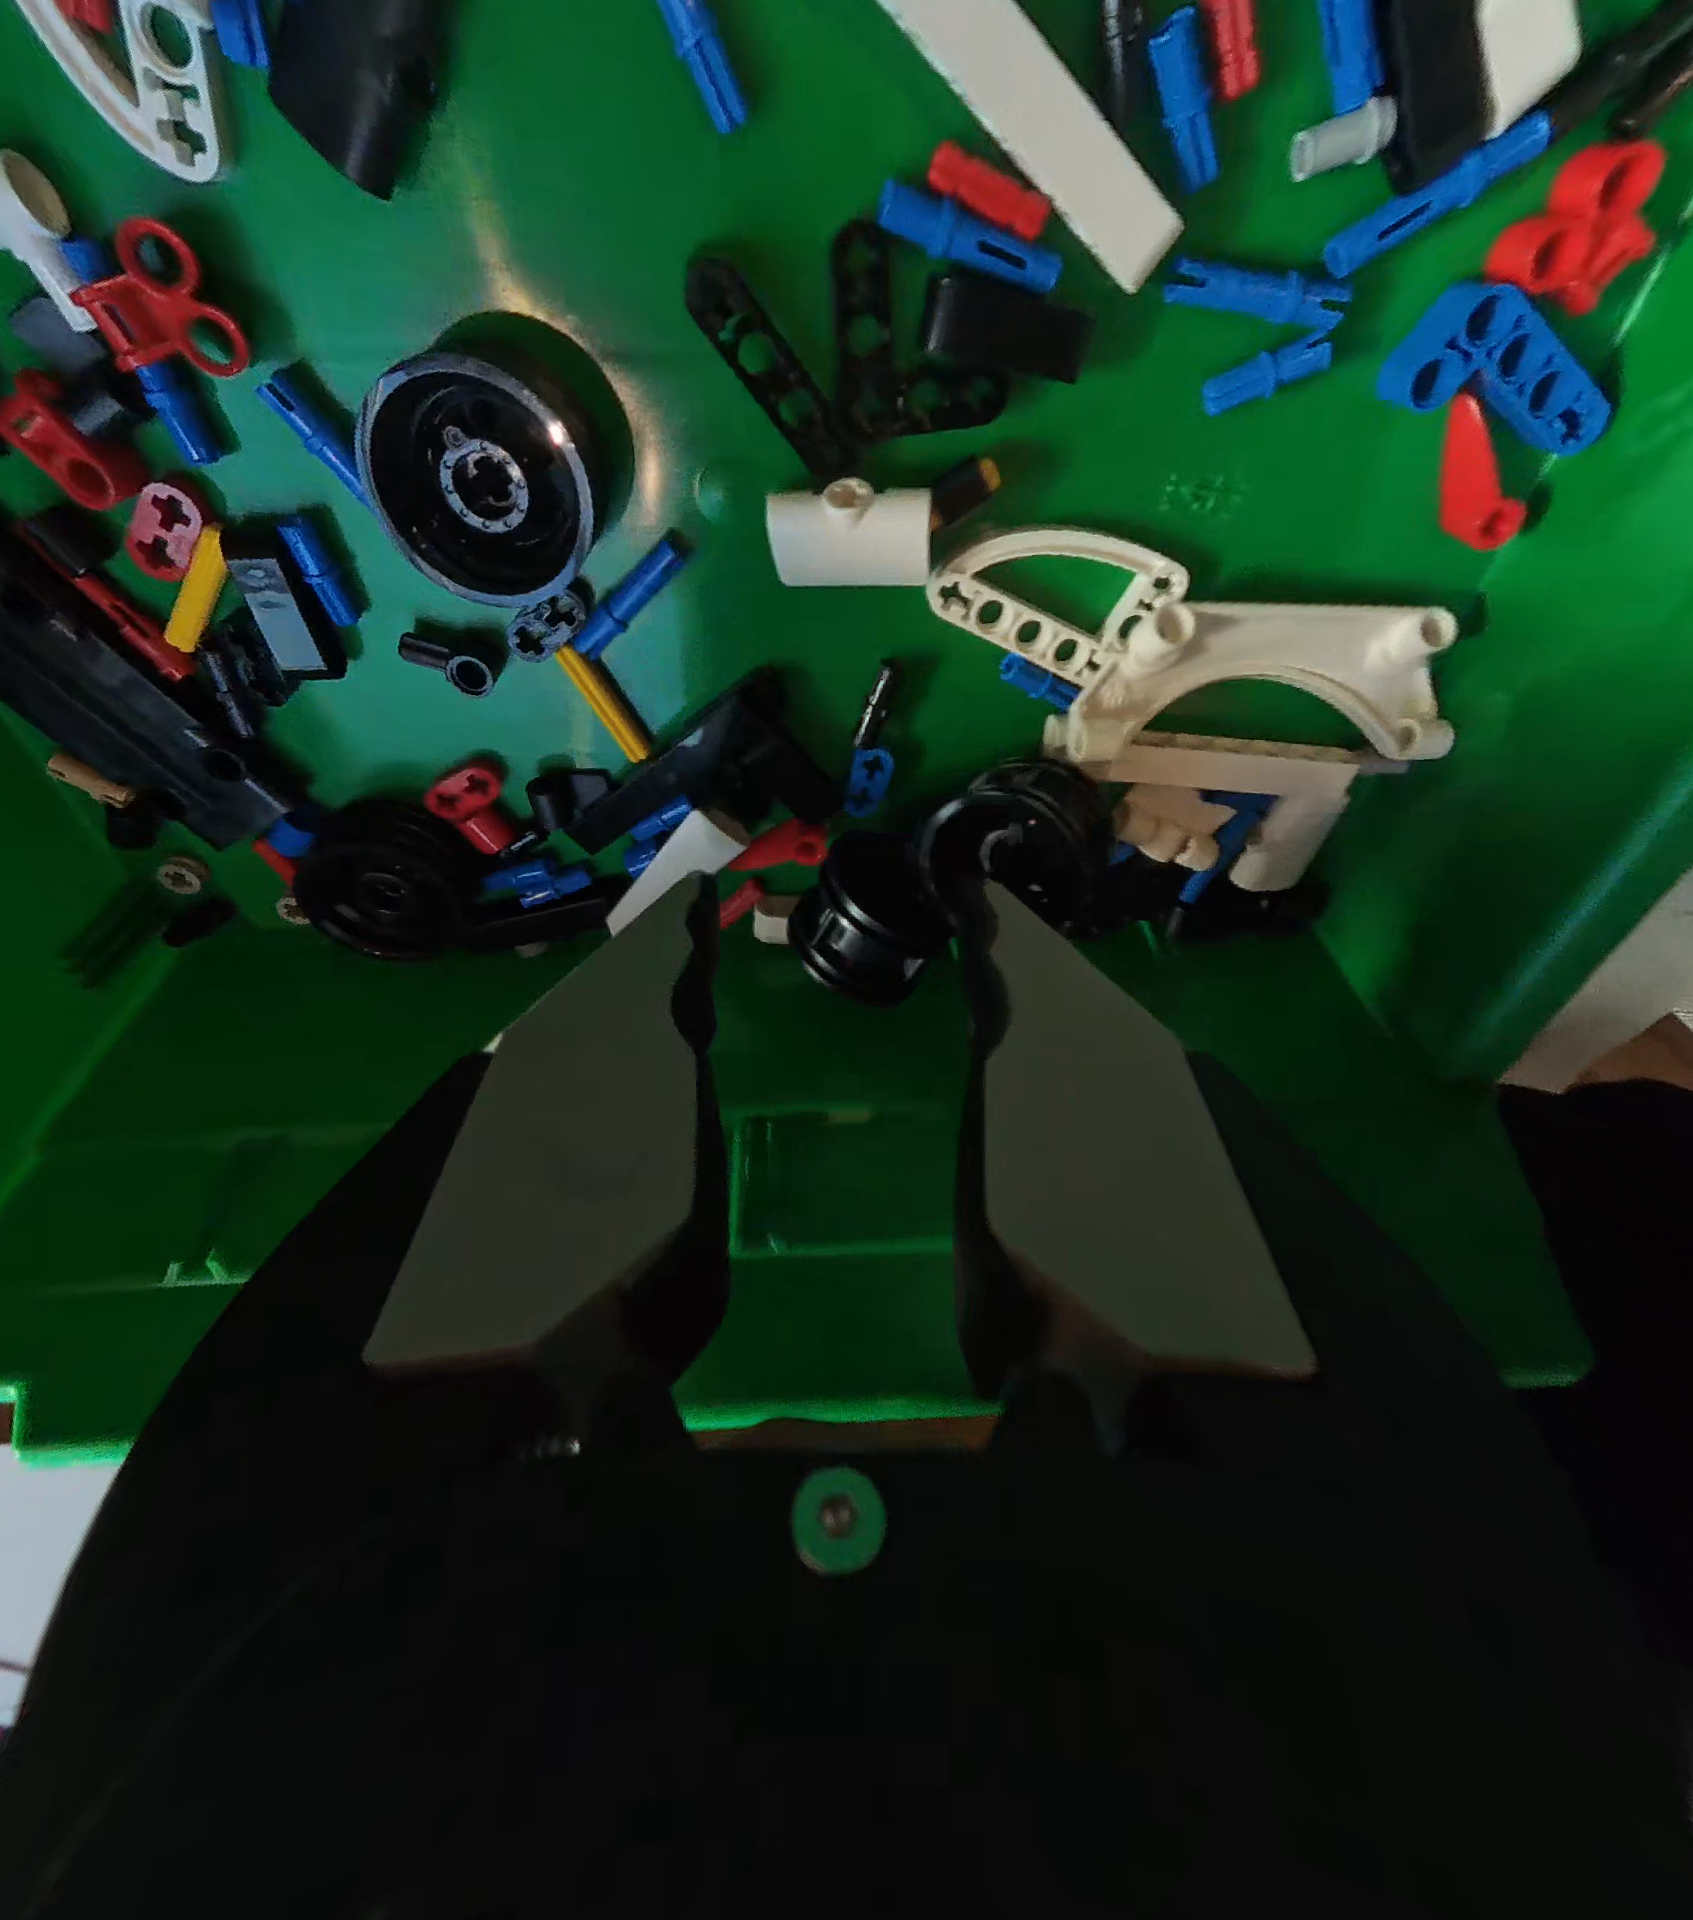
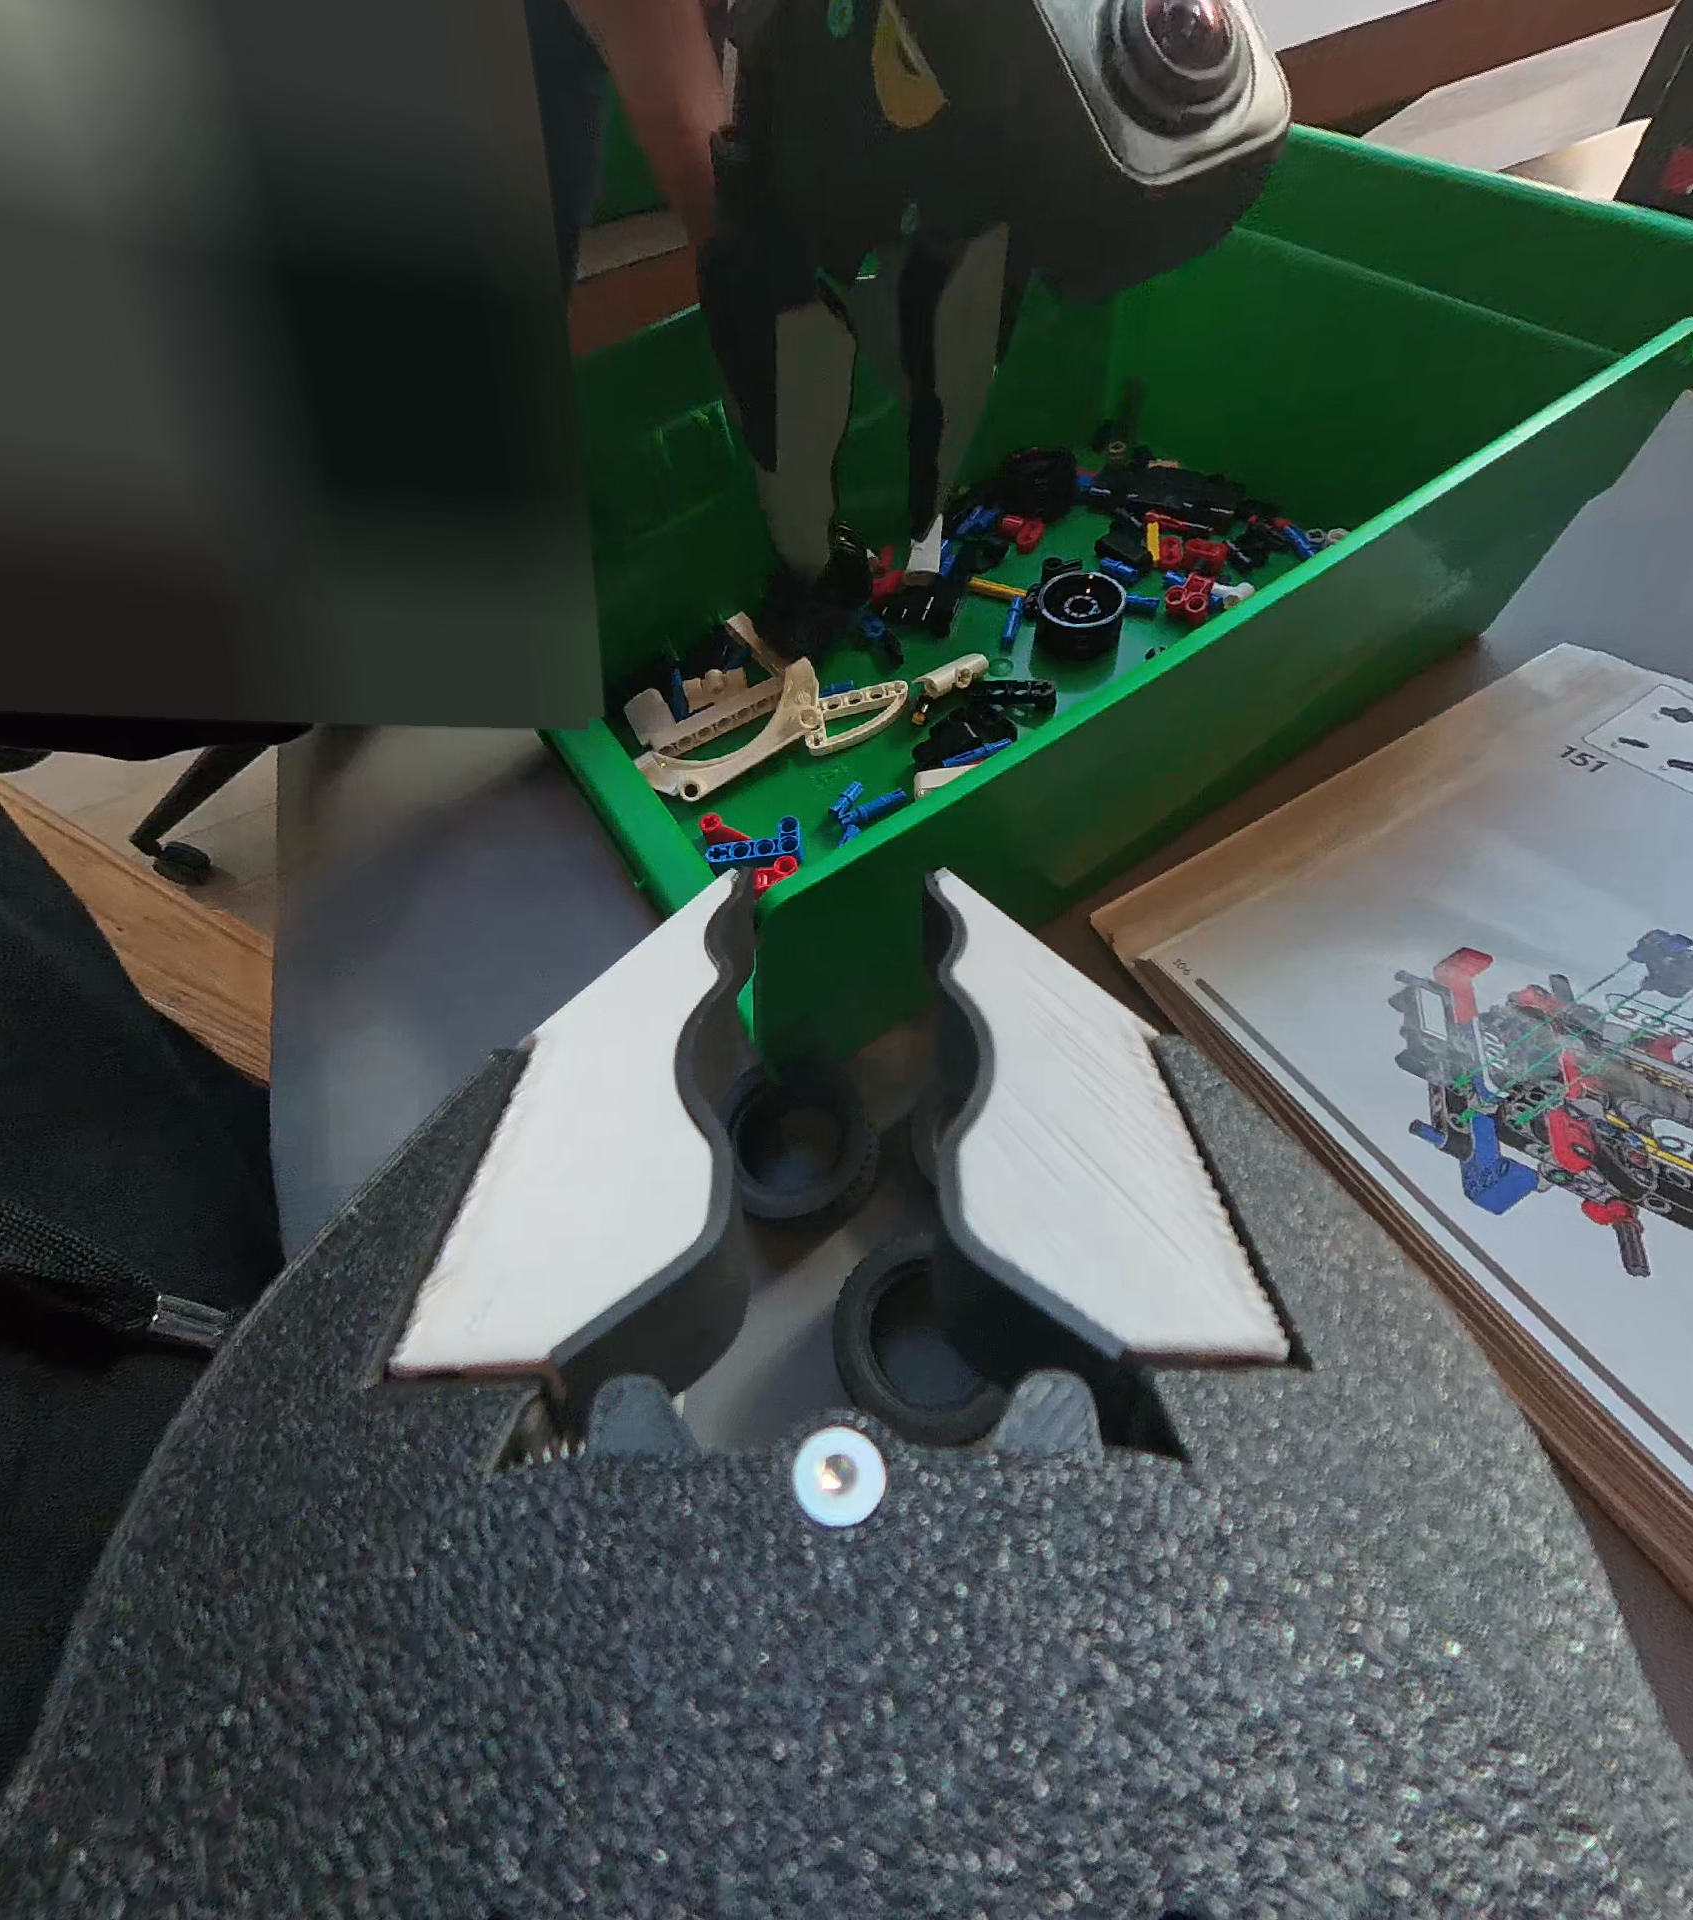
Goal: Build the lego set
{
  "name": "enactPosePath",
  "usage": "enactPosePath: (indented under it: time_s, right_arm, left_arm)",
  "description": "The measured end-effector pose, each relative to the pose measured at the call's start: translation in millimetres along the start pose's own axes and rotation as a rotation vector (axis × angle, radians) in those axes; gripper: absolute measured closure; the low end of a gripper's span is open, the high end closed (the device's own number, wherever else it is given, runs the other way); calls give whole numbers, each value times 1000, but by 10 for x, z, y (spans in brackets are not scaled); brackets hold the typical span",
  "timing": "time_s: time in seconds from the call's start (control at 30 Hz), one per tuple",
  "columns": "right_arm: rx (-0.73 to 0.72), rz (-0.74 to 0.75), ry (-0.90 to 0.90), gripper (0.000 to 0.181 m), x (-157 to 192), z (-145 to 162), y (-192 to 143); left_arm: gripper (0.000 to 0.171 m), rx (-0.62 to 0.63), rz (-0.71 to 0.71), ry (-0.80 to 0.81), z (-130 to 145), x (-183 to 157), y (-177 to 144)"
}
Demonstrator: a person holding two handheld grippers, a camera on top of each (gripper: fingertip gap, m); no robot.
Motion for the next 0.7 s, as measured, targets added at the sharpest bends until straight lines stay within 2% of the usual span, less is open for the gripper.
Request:
enactPosePath:
  time_s: [0.17,0.27,0.33,0.37,0.4,0.43,0.47,0.57,0.63,0.7]
  right_arm:
    - [-6,-4,5,150,-2,2,-3]
    - [-5,1,0,150,2,-4,-2]
    - [-5,10,-7,150,5,-8,-10]
    - [-6,11,-6,150,7,-9,-14]
    - [-7,12,-5,150,8,-9,-18]
    - [-8,12,-2,150,6,-6,-21]
    - [-9,11,0,150,5,-5,-22]
    - [-8,12,-1,150,6,-5,-28]
    - [-5,14,-5,150,7,-9,-28]
    - [-4,14,-7,150,5,-13,-27]
  left_arm:
    - [126,-74,162,65,-132,-110,-16]
    - [133,-14,263,-7,-254,-79,58]
    - [132,-75,338,4,-354,-109,7]
    - [137,-120,306,33,-393,-85,-35]
    - [146,-178,212,46,-436,-4,-88]
    - [148,-237,106,31,-463,100,-152]
    - [145,-276,49,8,-465,167,-216]
    - [133,-288,143,6,-368,90,-283]
    - [123,-234,216,33,-271,-42,-237]
    - [115,-137,358,69,-204,-274,-139]
Point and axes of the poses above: each gripper's, where its closed fingertips meet, y out along the fingers, z out of its underside, x = y × z across the jaws, the point moved 7 cm from there along -y, back along the fingers, and after that the axes turned 1 degree about -y, right-handed, at the moved point
